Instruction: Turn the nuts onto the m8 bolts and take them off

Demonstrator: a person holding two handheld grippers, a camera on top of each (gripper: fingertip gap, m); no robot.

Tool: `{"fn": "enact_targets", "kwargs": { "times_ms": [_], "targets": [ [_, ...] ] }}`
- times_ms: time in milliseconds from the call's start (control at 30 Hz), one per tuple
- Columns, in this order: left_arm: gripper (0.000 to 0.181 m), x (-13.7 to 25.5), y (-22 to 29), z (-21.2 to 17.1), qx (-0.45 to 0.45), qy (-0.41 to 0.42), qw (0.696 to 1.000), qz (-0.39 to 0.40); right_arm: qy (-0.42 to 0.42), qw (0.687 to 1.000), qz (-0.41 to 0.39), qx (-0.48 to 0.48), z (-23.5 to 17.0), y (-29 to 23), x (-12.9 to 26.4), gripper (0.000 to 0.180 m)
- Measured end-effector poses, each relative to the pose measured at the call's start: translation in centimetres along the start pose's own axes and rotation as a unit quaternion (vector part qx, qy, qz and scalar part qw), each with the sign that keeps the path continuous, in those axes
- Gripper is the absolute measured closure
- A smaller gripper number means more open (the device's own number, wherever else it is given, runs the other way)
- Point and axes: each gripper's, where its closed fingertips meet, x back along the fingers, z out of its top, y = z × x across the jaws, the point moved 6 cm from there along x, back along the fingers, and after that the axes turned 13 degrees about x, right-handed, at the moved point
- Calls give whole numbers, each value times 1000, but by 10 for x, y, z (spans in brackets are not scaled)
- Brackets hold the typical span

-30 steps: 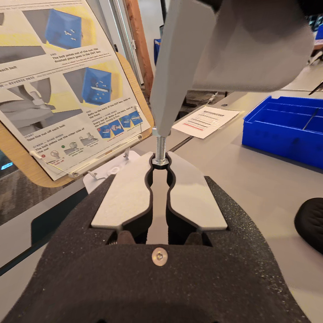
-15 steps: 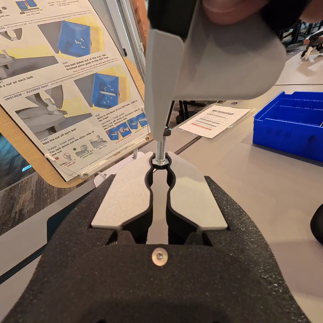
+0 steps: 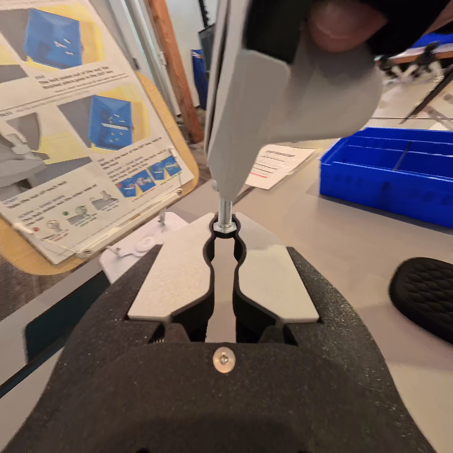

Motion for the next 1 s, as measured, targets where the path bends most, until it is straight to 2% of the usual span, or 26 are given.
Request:
{"fn": "enact_targets", "kwargs": {
  "times_ms": [233,367,500,733,1000],
  "targets": [
    [171,16,15,4,22,-27,982,-184,14,989,25,146,-11,-22,12,165],
    [171,28,29,4,21,-55,961,-271,41,964,51,256,-21,-40,17,165],
    [170,34,42,0,25,-81,939,-332,58,942,64,324,-32,-52,18,165],
    [170,54,63,-8,85,-147,836,-522,95,886,80,446,-49,-83,19,165],
    [170,81,82,-19,105,-200,677,-700,126,830,71,538,-55,-127,16,165]
  ]
}}
